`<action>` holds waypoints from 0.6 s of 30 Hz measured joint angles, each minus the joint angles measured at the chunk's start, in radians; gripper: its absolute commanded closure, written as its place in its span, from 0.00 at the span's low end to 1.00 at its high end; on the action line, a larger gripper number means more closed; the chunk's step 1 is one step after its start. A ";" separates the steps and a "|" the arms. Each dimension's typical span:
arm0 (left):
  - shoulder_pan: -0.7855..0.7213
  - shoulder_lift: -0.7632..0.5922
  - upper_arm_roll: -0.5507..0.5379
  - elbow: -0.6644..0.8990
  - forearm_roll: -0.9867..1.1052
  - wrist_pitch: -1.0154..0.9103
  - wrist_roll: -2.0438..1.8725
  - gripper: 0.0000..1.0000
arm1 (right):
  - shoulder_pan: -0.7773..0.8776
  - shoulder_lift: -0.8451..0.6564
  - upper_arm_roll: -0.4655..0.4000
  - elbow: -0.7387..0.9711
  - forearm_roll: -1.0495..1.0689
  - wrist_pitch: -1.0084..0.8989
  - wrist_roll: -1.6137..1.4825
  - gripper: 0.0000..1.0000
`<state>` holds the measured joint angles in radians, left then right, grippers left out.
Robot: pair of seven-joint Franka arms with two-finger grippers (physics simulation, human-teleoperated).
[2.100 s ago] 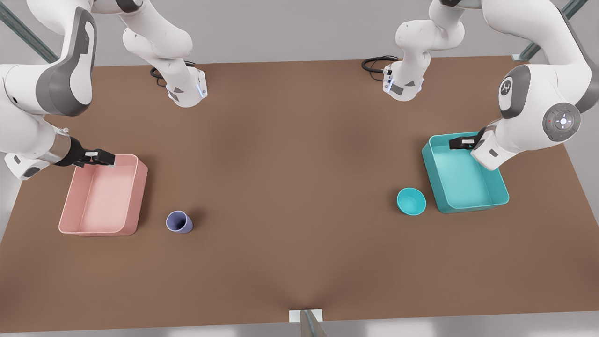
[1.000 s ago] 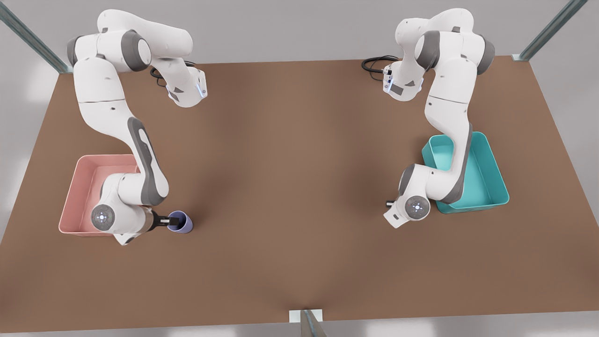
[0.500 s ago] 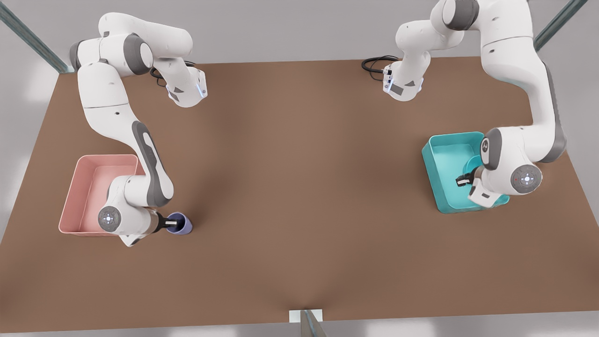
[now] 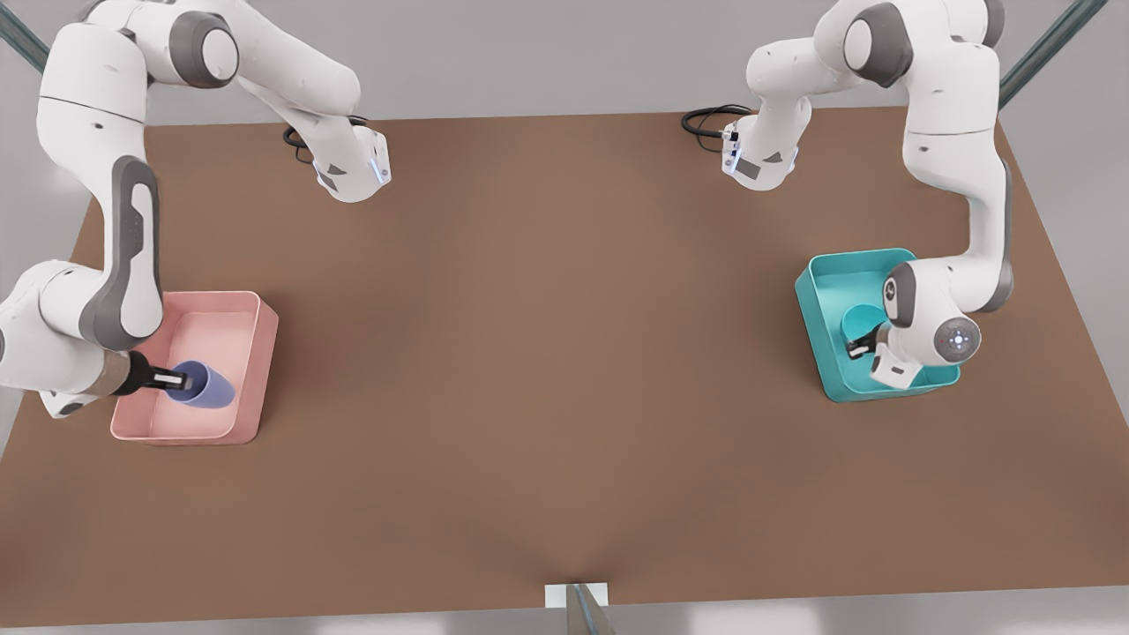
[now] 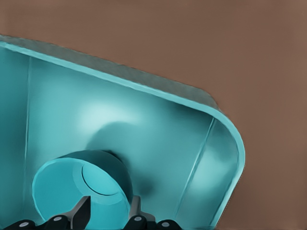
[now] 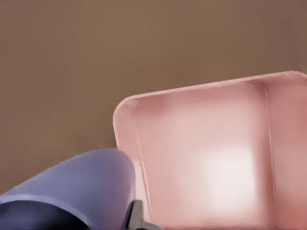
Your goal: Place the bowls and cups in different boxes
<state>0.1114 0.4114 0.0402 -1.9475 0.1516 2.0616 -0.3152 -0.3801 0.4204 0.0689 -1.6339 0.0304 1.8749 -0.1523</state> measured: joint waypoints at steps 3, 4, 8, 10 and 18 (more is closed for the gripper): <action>-0.037 -0.129 -0.010 0.130 -0.025 -0.131 0.001 0.00 | -0.054 0.032 0.000 0.001 -0.015 0.015 -0.065 0.79; -0.050 -0.155 -0.032 0.216 -0.056 -0.194 0.001 0.00 | -0.066 0.053 0.000 0.000 -0.021 0.031 -0.085 0.79; -0.078 -0.173 -0.174 0.512 -0.138 -0.451 0.000 0.00 | -0.092 0.130 -0.001 0.001 -0.040 0.113 -0.162 0.79; -0.073 -0.172 -0.199 0.542 -0.154 -0.542 -0.002 0.00 | -0.092 0.155 -0.001 0.000 -0.047 0.145 -0.194 0.79; -0.062 -0.176 -0.225 0.555 -0.171 -0.730 -0.006 0.00 | -0.092 0.244 0.000 -0.001 -0.055 0.238 -0.294 0.79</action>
<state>0.0491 0.2352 -0.1852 -1.3921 -0.0195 1.3312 -0.3208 -0.4725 0.6641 0.0688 -1.6352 -0.0247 2.1125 -0.4460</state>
